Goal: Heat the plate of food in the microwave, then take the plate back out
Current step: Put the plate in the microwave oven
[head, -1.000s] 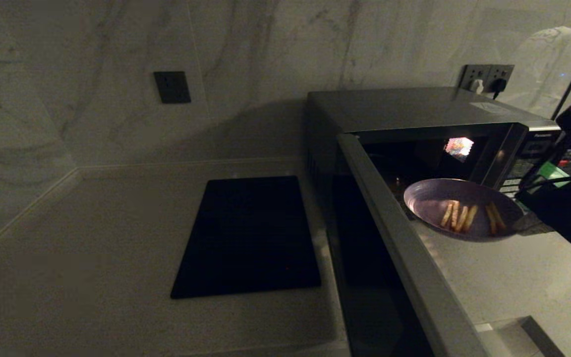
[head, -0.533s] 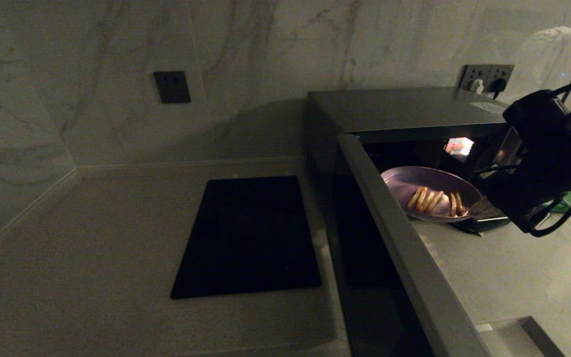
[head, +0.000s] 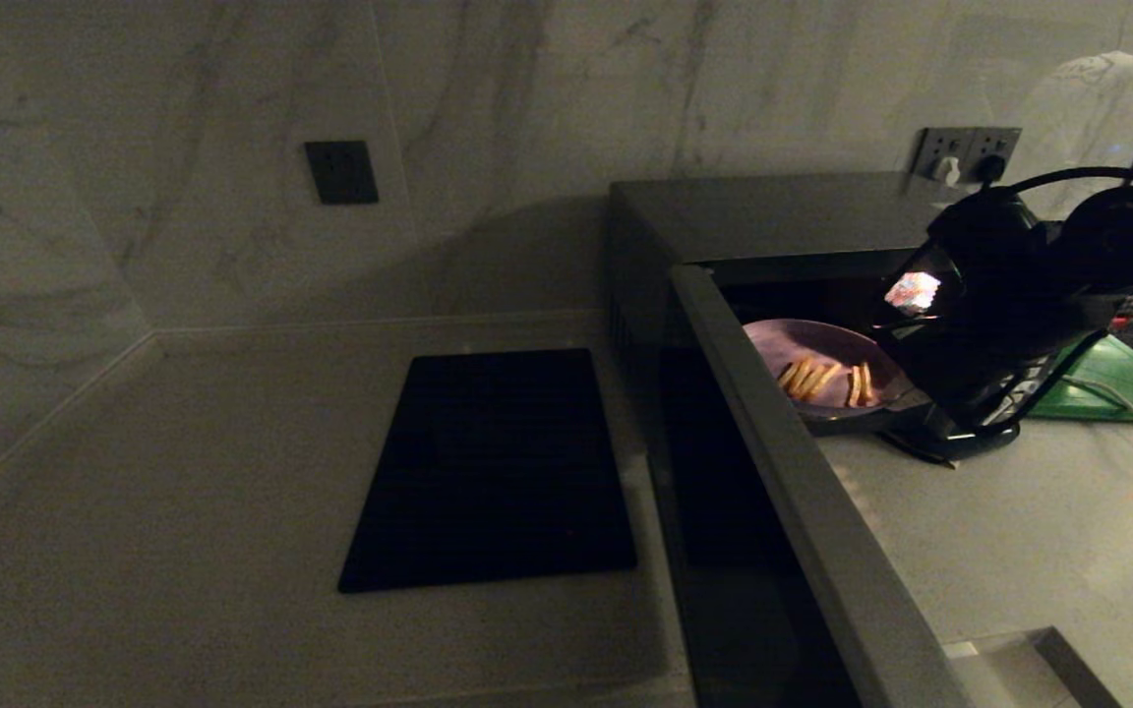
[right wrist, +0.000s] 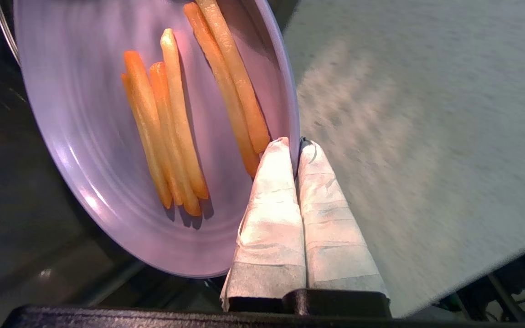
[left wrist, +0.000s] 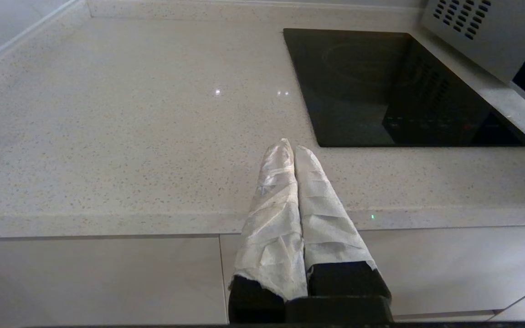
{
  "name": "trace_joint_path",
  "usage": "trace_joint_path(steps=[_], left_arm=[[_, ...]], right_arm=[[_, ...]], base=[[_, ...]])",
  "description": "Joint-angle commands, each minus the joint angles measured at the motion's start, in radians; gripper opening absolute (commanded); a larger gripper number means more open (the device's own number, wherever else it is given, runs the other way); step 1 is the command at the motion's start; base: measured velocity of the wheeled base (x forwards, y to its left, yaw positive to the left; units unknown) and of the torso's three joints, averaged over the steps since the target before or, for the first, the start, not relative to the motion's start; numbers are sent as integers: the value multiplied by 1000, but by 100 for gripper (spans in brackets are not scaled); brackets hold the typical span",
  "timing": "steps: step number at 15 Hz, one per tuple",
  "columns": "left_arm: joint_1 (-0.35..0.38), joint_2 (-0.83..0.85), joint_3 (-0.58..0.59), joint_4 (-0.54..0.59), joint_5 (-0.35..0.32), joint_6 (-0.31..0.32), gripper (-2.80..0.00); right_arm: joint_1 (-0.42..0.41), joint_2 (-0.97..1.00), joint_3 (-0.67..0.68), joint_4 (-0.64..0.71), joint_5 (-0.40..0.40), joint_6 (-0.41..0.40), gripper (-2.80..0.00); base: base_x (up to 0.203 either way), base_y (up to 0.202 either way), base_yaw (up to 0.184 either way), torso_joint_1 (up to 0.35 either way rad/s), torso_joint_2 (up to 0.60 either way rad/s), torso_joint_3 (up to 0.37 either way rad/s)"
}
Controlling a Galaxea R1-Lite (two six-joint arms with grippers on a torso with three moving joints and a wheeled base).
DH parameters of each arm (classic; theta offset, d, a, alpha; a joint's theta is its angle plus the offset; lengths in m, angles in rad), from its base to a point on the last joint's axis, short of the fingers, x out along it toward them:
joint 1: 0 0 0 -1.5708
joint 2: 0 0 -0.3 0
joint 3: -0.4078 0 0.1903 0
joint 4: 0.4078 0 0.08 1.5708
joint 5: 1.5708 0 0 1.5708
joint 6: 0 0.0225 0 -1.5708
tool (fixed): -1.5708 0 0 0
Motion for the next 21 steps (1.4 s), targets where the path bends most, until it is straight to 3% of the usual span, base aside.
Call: trace_joint_path(steps=[1, 7, 10, 21], left_arm=[[0, 0, 0, 0, 0, 0, -280], [0, 0, 0, 0, 0, 0, -280], [0, 0, 0, 0, 0, 0, -280], [0, 0, 0, 0, 0, 0, -280]], right_arm=[[12, 71, -51, 4, 0, 6, -280], [32, 161, -152, 3, 0, 6, -280], [33, 193, -155, -80, -2, 4, -280], [30, 220, -155, -143, -18, 0, -280]], base=[[0, 0, 0, 0, 0, 0], [0, 0, 0, 0, 0, 0], [0, 0, 0, 0, 0, 0], [0, 0, 0, 0, 0, 0]])
